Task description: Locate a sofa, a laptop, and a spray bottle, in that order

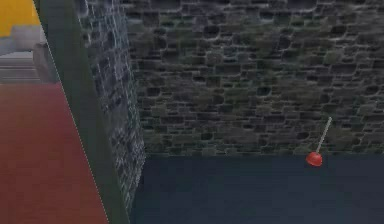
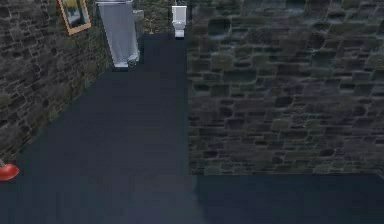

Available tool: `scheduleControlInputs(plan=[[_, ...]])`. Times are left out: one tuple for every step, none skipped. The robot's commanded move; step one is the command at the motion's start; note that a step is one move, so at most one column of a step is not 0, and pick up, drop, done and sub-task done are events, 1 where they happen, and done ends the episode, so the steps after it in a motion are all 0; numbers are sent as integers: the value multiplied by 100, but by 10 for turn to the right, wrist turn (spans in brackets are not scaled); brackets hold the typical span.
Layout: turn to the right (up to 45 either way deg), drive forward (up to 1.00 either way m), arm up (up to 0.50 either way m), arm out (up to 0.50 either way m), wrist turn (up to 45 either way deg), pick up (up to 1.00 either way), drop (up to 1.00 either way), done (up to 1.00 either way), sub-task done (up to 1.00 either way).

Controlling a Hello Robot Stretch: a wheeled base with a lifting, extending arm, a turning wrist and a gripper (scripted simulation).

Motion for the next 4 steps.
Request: scheduleControlInputs(plan=[[0, 25, 0, 0, 0, 0, 0, 0, 0], [-450, 0, 0, 0, 0, 0, 0, 0, 0], [-360, 0, 0, 0, 0, 0, 0, 0, 0], [0, 30, 0, 0, 0, 0, 0, 0, 0]])
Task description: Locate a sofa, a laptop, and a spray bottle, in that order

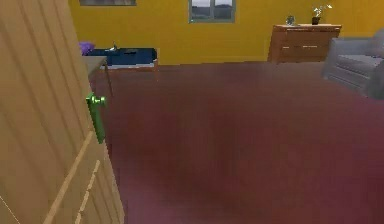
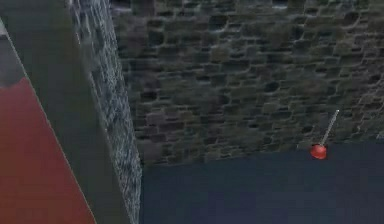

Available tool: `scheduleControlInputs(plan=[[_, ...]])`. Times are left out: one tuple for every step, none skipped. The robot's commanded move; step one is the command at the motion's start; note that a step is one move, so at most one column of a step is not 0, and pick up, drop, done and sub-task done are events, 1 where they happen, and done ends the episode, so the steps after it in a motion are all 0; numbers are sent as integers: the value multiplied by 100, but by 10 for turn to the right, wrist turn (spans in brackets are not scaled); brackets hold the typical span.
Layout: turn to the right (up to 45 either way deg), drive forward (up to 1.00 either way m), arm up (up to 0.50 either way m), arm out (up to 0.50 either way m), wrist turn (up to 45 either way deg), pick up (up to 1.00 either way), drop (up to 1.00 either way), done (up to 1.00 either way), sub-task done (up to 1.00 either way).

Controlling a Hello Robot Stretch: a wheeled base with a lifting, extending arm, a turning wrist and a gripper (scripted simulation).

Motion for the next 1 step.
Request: scheduleControlInputs(plan=[[-90, 0, 0, 0, 0, 0, 0, 0, 0]])
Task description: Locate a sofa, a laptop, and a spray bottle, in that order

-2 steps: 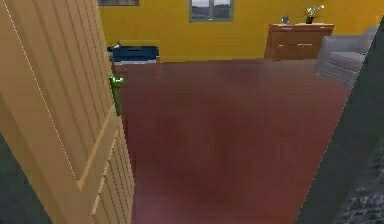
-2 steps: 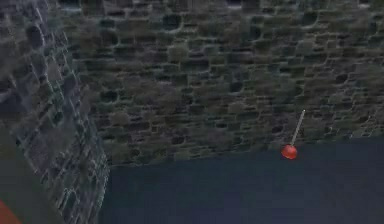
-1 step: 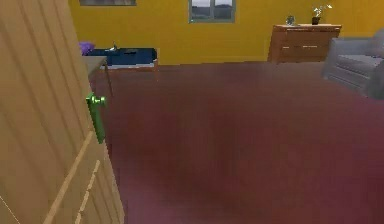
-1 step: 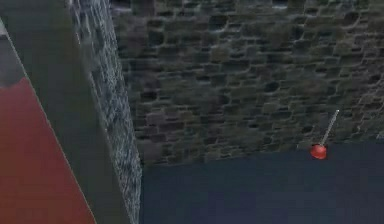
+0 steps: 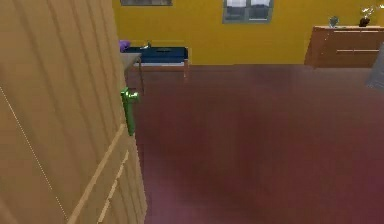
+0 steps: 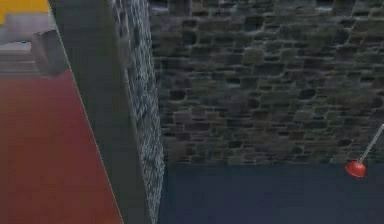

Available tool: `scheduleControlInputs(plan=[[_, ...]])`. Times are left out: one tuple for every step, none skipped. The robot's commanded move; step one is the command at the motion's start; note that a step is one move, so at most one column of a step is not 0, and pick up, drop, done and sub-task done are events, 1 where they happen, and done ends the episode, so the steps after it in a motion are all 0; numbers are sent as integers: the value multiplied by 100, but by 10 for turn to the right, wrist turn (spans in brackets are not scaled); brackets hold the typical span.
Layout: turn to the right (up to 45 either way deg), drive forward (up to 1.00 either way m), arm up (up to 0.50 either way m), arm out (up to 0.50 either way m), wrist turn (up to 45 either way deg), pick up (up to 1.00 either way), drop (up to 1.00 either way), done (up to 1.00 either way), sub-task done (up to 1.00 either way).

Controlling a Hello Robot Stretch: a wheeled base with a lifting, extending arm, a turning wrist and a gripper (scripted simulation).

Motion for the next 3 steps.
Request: scheduleControlInputs(plan=[[0, 75, 0, 0, 0, 0, 0, 0, 0], [300, 0, 0, 0, 0, 0, 0, 0, 0], [0, 50, 0, 0, 0, 0, 0, 0, 0]])
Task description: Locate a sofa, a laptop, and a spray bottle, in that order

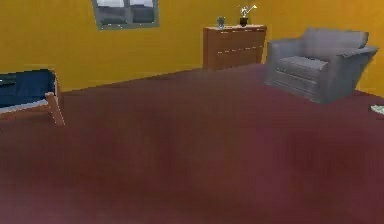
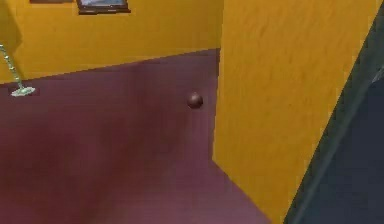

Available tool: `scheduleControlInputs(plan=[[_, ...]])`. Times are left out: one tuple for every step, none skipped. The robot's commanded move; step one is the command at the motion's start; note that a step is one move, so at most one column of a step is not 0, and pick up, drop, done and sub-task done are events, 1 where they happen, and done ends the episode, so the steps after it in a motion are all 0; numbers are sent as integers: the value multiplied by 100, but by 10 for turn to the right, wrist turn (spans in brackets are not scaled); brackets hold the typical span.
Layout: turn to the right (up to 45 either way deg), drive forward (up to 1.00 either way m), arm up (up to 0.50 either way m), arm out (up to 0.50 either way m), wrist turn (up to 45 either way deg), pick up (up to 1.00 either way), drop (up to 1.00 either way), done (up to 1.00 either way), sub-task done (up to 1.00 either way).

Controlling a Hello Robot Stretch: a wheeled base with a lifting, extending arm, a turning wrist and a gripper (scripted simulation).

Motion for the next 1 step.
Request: scheduleControlInputs(plan=[[-390, 0, 0, 0, 0, 0, 0, 0, 0]])
